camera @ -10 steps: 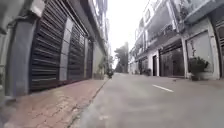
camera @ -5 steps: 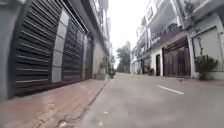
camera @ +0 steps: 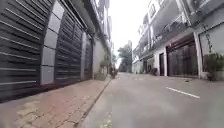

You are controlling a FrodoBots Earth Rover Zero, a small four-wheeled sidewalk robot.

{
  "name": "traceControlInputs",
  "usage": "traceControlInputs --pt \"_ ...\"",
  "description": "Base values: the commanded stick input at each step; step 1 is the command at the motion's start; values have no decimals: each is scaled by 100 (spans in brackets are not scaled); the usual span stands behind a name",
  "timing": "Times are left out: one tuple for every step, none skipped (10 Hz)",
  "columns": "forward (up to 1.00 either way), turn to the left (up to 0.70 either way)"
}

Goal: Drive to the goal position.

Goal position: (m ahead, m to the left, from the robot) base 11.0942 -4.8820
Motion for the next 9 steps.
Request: traceControlInputs --pt "100 1" --pt "100 1" --pt "100 1" --pt "100 1" --pt "100 1" --pt "100 1" --pt "100 1" --pt "100 1" --pt "100 1"
